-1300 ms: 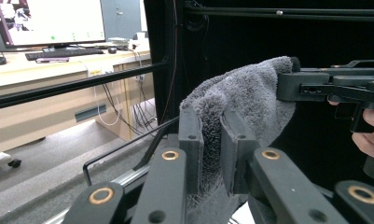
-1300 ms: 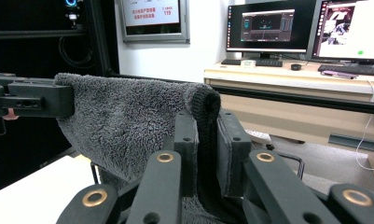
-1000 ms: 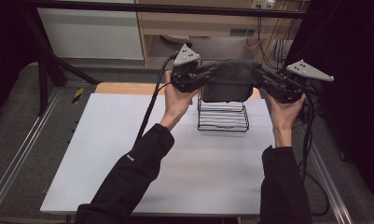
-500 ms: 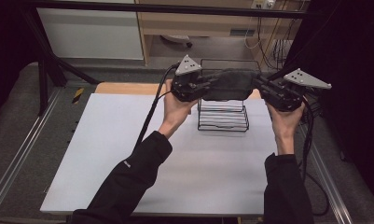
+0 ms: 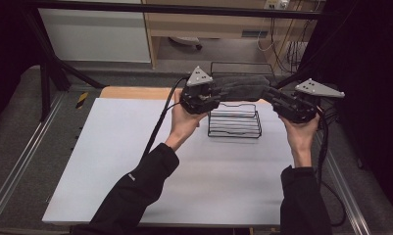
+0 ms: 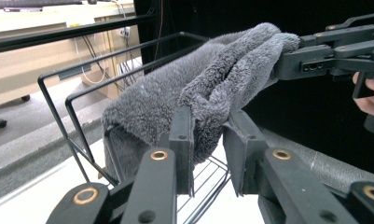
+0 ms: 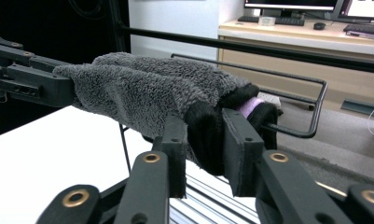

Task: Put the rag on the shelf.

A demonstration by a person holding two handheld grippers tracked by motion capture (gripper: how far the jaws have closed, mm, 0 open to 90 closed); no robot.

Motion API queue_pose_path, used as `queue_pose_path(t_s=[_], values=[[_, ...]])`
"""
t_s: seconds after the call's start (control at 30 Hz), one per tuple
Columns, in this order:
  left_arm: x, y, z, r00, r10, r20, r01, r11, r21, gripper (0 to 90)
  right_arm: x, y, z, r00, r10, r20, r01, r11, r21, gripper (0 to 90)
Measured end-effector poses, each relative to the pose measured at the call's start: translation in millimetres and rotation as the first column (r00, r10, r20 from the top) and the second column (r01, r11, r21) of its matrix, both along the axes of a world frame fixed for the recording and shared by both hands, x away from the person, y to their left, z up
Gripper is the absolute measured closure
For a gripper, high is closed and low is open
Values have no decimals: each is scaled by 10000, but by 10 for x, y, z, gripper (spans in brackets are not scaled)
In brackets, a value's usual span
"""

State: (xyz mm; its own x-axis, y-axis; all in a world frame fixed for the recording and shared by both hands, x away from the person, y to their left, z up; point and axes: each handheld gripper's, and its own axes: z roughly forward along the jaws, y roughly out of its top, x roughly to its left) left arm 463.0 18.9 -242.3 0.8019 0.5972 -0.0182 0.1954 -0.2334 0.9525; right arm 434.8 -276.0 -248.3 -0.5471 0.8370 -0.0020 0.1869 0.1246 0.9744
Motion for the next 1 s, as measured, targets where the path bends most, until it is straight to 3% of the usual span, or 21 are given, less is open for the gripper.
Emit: queue_pose_path(t_s=[0.2,0.5,0.87,1.0], values=[[-39,13,-26,10000,80,-11,-80,9997,218,692,-56,19,-7,9998,-162,-145,159,9996,-238,617],[-85,10,-88,9994,292,-200,-278,9973,681,621,-116,22,-75,9960,-390,-804,329,9966,-756,543],[-88,6,-203,9984,388,-402,-345,9941,1025,573,-108,10,-268,9898,-386,-1370,269,9959,-864,435],[-83,8,-260,9978,415,-519,-354,9928,1145,527,-93,14,-351,9885,-386,-1460,268,9963,-822,344]])
